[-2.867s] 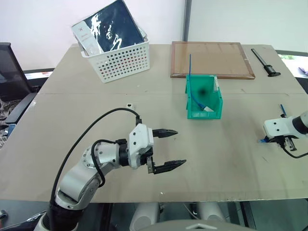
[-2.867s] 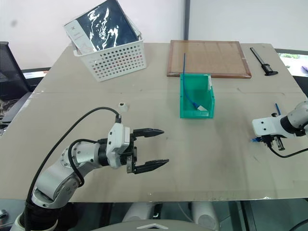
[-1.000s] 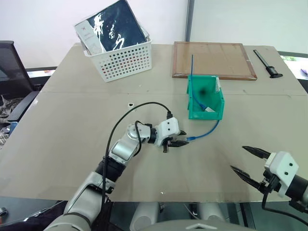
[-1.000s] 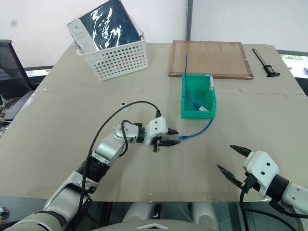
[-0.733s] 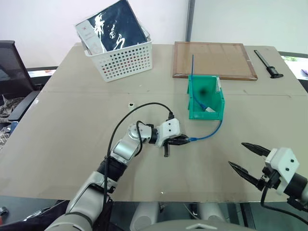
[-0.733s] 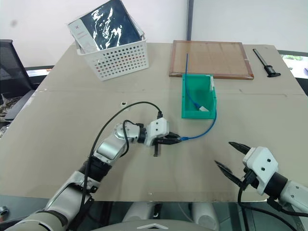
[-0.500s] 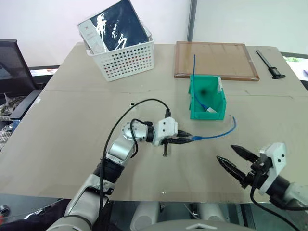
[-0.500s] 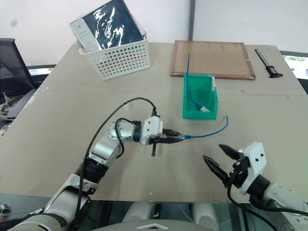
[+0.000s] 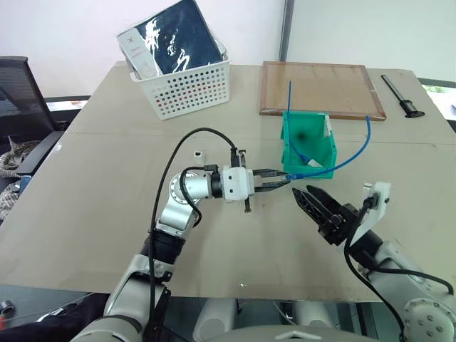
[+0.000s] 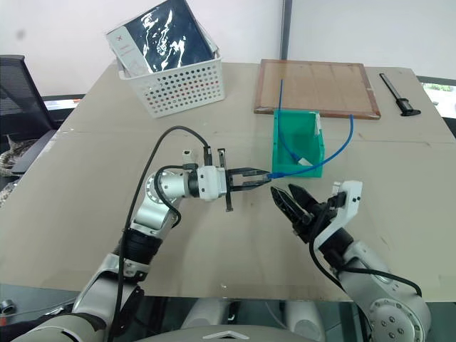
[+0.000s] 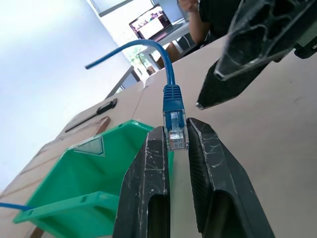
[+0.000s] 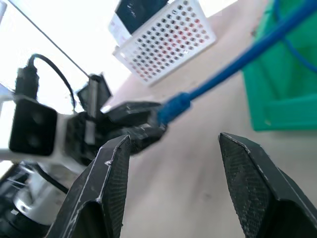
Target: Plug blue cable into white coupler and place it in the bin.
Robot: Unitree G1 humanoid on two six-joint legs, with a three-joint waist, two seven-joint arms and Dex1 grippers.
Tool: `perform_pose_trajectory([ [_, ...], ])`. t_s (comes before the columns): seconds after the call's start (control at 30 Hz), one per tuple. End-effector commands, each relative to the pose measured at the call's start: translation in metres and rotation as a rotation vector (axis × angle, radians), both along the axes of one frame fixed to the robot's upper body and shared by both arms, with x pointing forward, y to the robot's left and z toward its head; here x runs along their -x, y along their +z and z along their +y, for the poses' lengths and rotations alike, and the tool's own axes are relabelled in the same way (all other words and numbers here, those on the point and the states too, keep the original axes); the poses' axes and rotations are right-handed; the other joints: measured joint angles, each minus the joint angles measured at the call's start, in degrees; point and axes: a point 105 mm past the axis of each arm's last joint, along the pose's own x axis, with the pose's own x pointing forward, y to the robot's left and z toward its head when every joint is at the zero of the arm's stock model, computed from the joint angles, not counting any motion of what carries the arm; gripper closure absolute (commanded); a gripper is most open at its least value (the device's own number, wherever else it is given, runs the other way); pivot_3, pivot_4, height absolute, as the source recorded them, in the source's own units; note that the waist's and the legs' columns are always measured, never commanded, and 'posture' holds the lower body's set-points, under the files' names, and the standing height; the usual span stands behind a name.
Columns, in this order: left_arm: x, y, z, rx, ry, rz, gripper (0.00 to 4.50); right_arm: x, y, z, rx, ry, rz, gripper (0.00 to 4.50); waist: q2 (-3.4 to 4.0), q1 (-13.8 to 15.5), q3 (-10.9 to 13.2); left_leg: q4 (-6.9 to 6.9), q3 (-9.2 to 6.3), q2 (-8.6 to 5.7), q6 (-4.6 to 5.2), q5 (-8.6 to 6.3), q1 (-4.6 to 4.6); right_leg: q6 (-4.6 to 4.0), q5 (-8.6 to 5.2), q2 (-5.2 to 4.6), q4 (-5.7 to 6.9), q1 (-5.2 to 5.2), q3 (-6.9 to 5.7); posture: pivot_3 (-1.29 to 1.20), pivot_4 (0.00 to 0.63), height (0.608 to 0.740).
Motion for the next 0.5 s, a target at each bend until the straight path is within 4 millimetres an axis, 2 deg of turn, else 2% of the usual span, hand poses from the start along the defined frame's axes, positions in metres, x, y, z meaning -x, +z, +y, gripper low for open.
perform_pose_trajectory([
  [0.03,0.0014,0.0122,0.0016,0.030,0.006,-0.066,4.49,-0.0024,0.0111,0.0013,-0.045,0.019,-0.026,1.79,0.00,0.0,0.0,0.00,0.00,0.00,0.00,0.00,0.00,0.00,0.00,0.00,0.00,0.00,-0.01,0.00,0.150,0.738],
  [0.5,0.0081,0.0139,0.0006,0.037,0.001,-0.082,4.49,-0.0111,0.0200,0.0078,-0.102,0.074,-0.018,1.79,0.01,-1.4,0.0,-0.02,0.00,-0.02,0.00,0.00,0.00,0.00,0.00,0.03,0.02,0.00,-0.04,0.00,0.150,0.738],
])
